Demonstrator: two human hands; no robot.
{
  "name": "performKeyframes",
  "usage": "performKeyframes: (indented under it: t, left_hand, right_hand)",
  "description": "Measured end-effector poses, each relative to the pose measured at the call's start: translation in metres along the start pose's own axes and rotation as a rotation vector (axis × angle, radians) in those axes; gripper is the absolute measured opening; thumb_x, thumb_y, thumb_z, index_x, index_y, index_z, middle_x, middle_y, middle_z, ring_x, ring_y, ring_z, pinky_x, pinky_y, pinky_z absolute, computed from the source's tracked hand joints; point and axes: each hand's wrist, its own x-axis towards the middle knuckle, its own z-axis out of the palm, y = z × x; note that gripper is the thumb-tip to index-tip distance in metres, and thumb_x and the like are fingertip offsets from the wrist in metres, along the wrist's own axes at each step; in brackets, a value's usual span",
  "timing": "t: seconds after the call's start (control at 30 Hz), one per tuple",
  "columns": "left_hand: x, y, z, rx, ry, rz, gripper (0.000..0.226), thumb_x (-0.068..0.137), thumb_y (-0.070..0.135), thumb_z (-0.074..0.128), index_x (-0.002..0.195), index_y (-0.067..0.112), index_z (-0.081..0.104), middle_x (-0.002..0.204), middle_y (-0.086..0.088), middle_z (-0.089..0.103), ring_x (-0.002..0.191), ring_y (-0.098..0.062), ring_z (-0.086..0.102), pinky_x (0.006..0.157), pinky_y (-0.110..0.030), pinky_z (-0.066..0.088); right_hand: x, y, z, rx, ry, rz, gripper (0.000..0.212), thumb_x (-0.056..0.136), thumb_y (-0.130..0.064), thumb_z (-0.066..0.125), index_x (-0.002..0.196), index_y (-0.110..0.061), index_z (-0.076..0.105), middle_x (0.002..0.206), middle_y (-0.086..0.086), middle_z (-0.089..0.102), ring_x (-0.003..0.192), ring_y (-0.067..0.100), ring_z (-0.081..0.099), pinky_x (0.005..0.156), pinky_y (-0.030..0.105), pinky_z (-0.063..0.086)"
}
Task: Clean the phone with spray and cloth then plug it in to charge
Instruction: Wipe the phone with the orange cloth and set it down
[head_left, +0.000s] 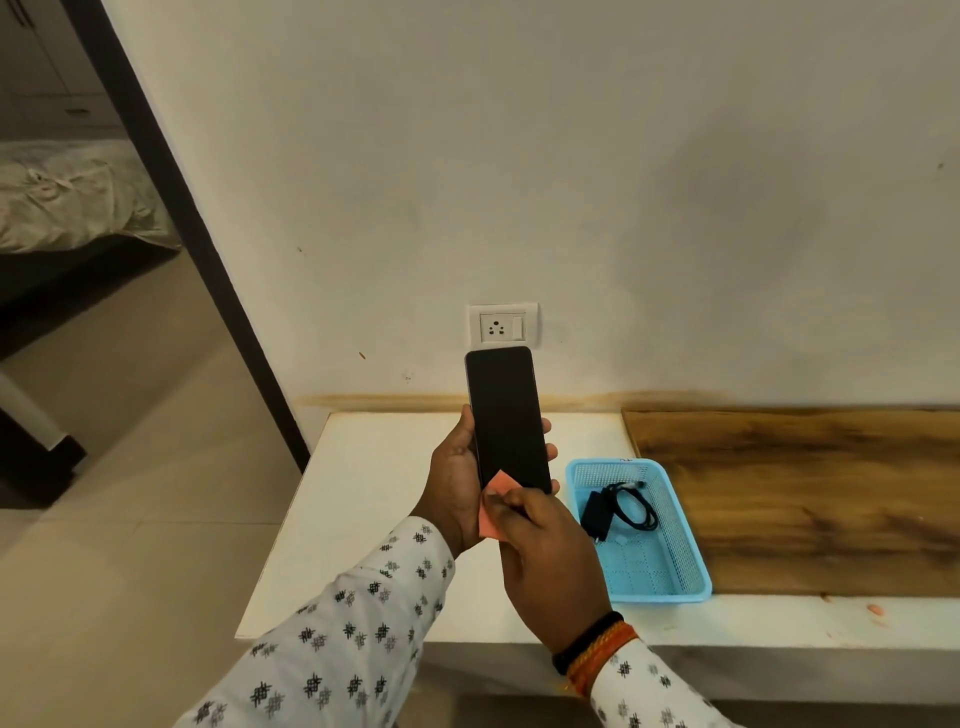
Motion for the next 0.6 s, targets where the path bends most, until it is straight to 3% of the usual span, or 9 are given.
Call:
performKeyframes:
  t: [0.27, 0.43, 0.53, 0.6]
  left_hand:
    - [0.0, 0.004, -0.002, 0.004, 0.018, 0.025, 0.078, 0.094, 0.069, 0.035, 0.138, 0.009, 0.055, 0.128, -0.017, 0.061, 0.11, -0.035, 0.061, 0.096, -0.054, 0.046]
    - [-0.004, 0.01, -0.01, 0.026, 0.028, 0.075, 0.073, 0.095, 0.066, 0.035, 0.138, 0.011, 0.056, 0.13, -0.018, 0.062, 0.111, -0.036, 0.061, 0.098, -0.059, 0.048]
    - [-0.006, 0.015, -0.013, -0.014, 0.031, 0.085, 0.074, 0.096, 0.066, 0.034, 0.139, 0.01, 0.055, 0.131, -0.018, 0.061, 0.109, -0.035, 0.064, 0.098, -0.06, 0.047]
    - [-0.007, 0.014, -0.015, -0.002, 0.025, 0.076, 0.074, 0.096, 0.066, 0.035, 0.139, 0.01, 0.055, 0.13, -0.018, 0.062, 0.109, -0.035, 0.064, 0.096, -0.059, 0.048]
  right_hand:
    - [-0.011, -0.006, 0.008, 0.011, 0.0, 0.001, 0.053, 0.067, -0.02, 0.086, 0.117, -0.012, 0.069, 0.104, 0.007, 0.072, 0.083, 0.02, 0.07, 0.075, 0.029, 0.057]
    - [-0.045, 0.02, 0.017, 0.099, -0.093, 0.046, 0.048, 0.074, -0.009, 0.079, 0.119, -0.02, 0.068, 0.101, -0.001, 0.07, 0.084, 0.014, 0.066, 0.077, 0.02, 0.053]
    - [-0.072, 0.04, 0.031, 0.203, -0.234, 0.399, 0.036, 0.088, -0.01, 0.064, 0.118, -0.029, 0.067, 0.107, -0.009, 0.064, 0.096, 0.009, 0.062, 0.084, 0.012, 0.043]
    - [-0.079, 0.052, 0.042, 0.359, -0.278, 0.706, 0.032, 0.093, -0.012, 0.055, 0.119, -0.028, 0.064, 0.111, -0.008, 0.064, 0.105, 0.014, 0.06, 0.091, 0.018, 0.043]
